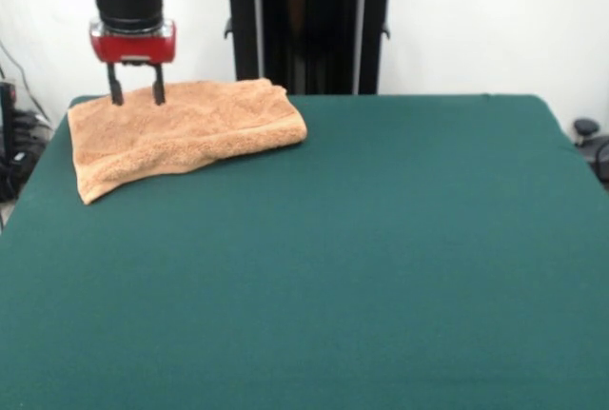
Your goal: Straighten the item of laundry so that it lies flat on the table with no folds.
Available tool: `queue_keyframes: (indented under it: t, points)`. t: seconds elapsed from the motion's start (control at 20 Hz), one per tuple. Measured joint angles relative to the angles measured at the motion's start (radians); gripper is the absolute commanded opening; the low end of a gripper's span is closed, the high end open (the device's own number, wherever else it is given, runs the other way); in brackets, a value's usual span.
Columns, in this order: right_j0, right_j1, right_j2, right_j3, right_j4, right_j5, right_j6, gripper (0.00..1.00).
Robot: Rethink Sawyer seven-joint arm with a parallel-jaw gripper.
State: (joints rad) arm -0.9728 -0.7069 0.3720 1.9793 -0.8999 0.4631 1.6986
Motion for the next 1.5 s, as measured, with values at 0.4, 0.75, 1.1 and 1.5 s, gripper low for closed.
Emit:
queue_keyframes:
  t: [0.4, 0.75, 1.1, 1.5]
  points:
    - [0.142, 0.062, -0.123, -0.002, 0.071, -0.131, 0.001, 1.00]
    - [0.239, 0.157, -0.220, -0.007, 0.138, -0.247, 0.001, 1.00]
    - [0.293, 0.208, -0.306, -0.009, 0.231, -0.351, 0.000, 1.00]
    - [0.334, 0.218, -0.354, -0.008, 0.289, -0.384, 0.000, 1.00]
